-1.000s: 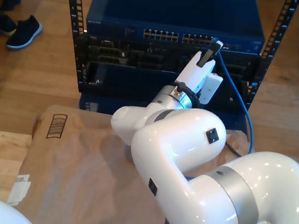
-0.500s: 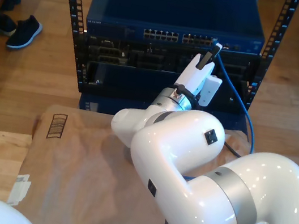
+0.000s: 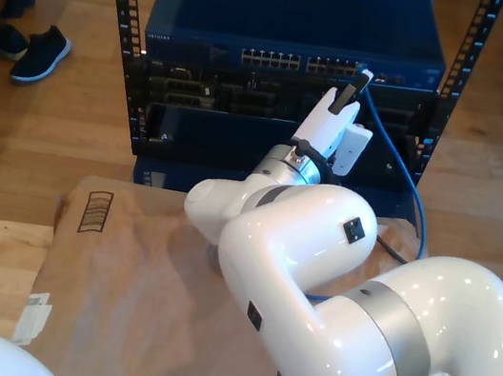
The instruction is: Grab the cable and plug it in
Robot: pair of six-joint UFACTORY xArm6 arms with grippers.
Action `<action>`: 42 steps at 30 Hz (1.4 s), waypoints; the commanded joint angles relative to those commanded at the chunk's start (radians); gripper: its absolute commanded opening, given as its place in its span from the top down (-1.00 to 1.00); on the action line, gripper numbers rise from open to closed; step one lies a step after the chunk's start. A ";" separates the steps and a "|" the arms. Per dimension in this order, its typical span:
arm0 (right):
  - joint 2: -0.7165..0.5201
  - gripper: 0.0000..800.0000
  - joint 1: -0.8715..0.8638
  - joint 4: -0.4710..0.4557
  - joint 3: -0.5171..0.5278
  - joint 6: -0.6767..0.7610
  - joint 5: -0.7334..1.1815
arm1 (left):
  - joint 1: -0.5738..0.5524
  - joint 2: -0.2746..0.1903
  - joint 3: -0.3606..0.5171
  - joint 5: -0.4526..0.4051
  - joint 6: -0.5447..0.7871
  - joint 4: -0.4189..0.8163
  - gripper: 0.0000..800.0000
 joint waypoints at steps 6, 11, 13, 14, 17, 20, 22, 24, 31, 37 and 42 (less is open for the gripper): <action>0.006 1.00 0.000 0.000 -0.003 0.000 0.002 | 0.000 0.000 0.000 0.000 0.000 -0.002 -1.00; 0.020 1.00 0.000 -0.003 -0.028 0.000 0.008 | 0.000 0.000 0.000 0.000 0.000 -0.002 -1.00; 0.021 1.00 -0.002 -0.003 -0.035 0.000 0.009 | 0.000 0.000 0.000 0.000 0.000 0.000 -1.00; 0.020 1.00 -0.002 -0.003 -0.037 0.000 0.011 | 0.000 0.000 0.000 0.000 0.000 0.000 -1.00; 0.021 1.00 -0.002 -0.003 -0.037 0.000 0.012 | 0.000 0.000 0.000 0.000 0.000 -0.002 -1.00; 0.020 1.00 -0.003 -0.003 -0.037 0.000 0.021 | 0.000 0.000 0.000 0.000 0.000 0.000 -1.00; 0.021 1.00 -0.003 -0.003 -0.038 0.000 0.023 | 0.000 0.000 0.000 0.000 0.000 0.000 -1.00; 0.021 1.00 -0.005 -0.003 -0.037 0.002 0.028 | 0.000 0.000 0.000 0.000 0.000 0.000 -1.00; 0.021 1.00 -0.006 -0.008 -0.046 0.002 0.049 | 0.000 0.000 0.000 0.000 0.000 0.000 -1.00; 0.014 1.00 -0.002 -0.015 -0.035 0.003 0.049 | 0.000 0.000 0.000 0.000 0.000 0.000 -1.00; 0.012 0.83 -0.005 -0.029 -0.032 0.005 0.051 | 0.000 0.000 0.000 0.000 0.000 0.000 -1.00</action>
